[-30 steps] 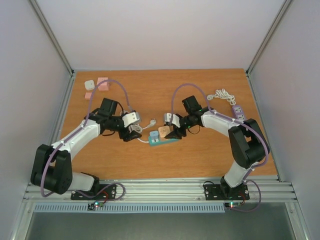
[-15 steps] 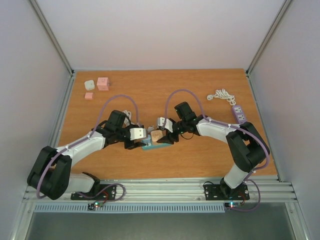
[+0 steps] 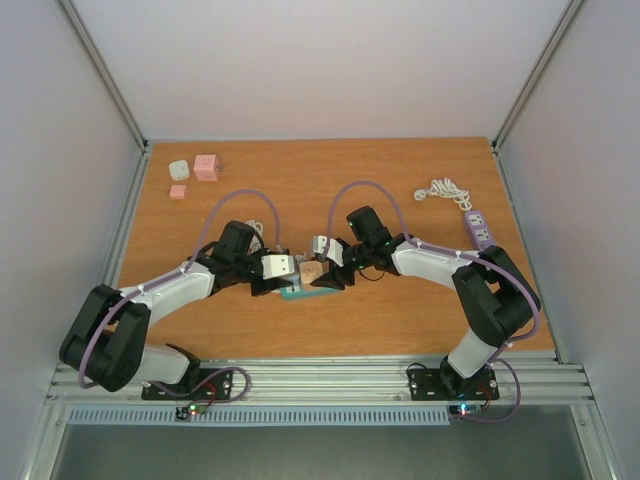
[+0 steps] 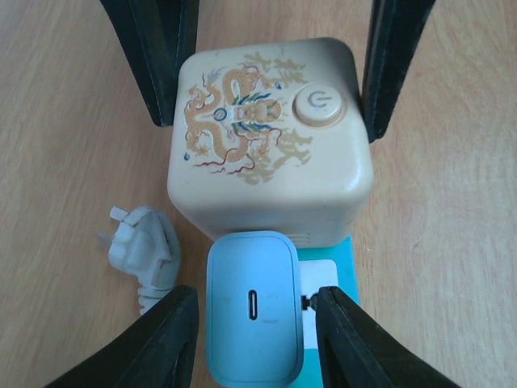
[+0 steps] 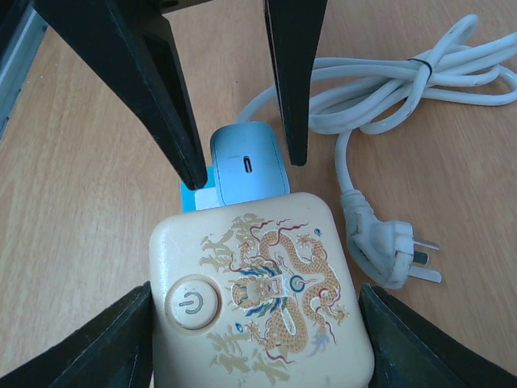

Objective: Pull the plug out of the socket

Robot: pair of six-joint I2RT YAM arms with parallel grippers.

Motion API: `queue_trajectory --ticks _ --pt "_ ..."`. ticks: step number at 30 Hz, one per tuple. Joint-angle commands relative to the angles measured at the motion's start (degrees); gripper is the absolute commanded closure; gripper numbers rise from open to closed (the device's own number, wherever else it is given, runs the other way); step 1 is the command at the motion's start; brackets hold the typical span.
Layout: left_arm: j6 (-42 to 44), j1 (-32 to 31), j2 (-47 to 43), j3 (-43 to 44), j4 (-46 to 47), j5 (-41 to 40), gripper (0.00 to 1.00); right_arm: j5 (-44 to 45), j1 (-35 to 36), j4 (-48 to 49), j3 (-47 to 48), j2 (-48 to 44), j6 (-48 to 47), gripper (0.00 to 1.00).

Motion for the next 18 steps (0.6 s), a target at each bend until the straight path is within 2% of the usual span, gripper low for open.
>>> queue_trajectory --ticks 1,7,13,18 --pt "-1.63 -0.13 1.82 -0.42 3.09 -0.77 0.59 4.53 1.31 -4.37 -2.59 2.08 1.43 0.51" --pt "-3.3 -0.13 0.26 0.1 2.79 0.76 0.68 5.13 1.41 -4.5 -2.88 2.31 1.31 0.52" --pt "-5.98 -0.04 -1.61 1.28 2.05 5.72 0.76 5.2 1.41 -5.08 -2.41 2.79 1.2 0.55" --pt "-8.24 0.67 -2.52 2.45 2.19 8.92 0.79 6.49 1.41 -5.49 -2.31 3.35 0.46 0.56"
